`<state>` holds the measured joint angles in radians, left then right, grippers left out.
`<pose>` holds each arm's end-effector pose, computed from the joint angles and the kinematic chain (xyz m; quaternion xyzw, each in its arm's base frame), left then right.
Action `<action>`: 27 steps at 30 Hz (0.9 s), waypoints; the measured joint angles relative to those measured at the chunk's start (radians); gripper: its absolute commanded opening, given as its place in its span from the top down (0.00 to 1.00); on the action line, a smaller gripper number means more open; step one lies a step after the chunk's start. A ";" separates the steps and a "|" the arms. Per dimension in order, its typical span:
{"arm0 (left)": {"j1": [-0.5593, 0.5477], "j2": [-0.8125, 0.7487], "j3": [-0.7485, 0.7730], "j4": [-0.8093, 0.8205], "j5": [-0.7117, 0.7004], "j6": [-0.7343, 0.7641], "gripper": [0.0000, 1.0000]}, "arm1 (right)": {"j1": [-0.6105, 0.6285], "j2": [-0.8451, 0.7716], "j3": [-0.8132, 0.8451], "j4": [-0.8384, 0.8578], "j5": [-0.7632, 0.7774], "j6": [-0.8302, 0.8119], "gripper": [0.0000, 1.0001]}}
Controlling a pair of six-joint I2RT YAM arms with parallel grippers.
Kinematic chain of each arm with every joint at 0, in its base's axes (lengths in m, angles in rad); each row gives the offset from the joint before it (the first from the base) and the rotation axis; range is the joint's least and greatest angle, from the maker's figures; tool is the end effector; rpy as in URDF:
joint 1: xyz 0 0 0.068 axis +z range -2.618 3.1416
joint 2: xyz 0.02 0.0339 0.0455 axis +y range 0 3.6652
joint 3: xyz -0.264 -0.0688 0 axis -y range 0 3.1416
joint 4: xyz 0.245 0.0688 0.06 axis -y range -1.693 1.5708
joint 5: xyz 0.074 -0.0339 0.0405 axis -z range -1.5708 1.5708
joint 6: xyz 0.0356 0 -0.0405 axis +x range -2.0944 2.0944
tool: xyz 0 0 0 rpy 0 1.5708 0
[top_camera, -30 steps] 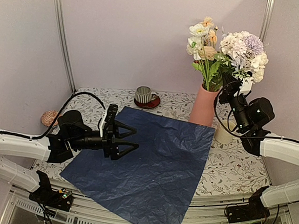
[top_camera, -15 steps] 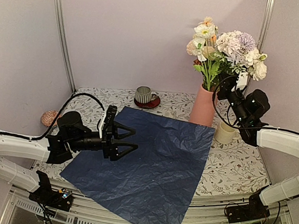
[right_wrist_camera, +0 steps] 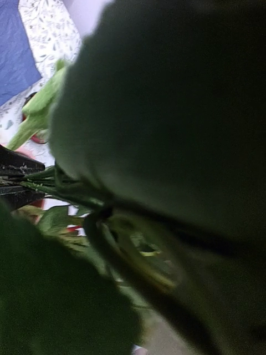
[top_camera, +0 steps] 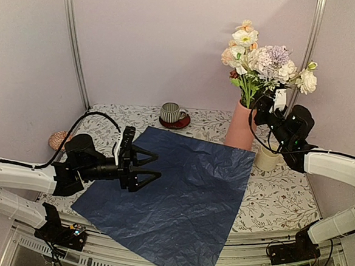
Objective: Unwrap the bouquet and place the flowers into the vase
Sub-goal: Place the fake flower in the vase.
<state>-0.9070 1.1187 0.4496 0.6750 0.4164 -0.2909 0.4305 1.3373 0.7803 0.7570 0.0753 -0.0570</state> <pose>0.1369 -0.1984 0.2467 0.3488 0.6129 -0.5115 0.4909 0.2791 0.1252 0.3135 -0.1244 0.6209 0.1202 0.7646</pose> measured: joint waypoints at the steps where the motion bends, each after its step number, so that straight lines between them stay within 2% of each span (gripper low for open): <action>1: 0.000 0.000 -0.002 0.000 -0.001 0.000 0.19 | 0.000 0.000 0.000 -0.026 0.010 0.008 0.98; 6: 0.000 0.000 -0.004 0.000 -0.003 0.000 0.19 | -0.001 0.007 0.003 -0.096 0.055 0.042 0.96; 11: 0.000 0.000 -0.004 0.000 -0.003 0.000 0.19 | -0.001 0.051 0.027 -0.159 0.089 0.087 0.82; 17: 0.000 0.000 -0.004 0.000 -0.002 0.000 0.19 | -0.001 0.054 0.047 -0.197 0.091 0.128 0.60; 27: 0.000 0.000 -0.004 0.000 -0.002 0.000 0.19 | -0.002 -0.029 -0.006 -0.266 0.067 0.155 0.53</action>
<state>-0.9070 1.1187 0.4454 0.6754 0.4141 -0.2913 0.4290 1.3079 0.7742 0.4908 0.1421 0.0978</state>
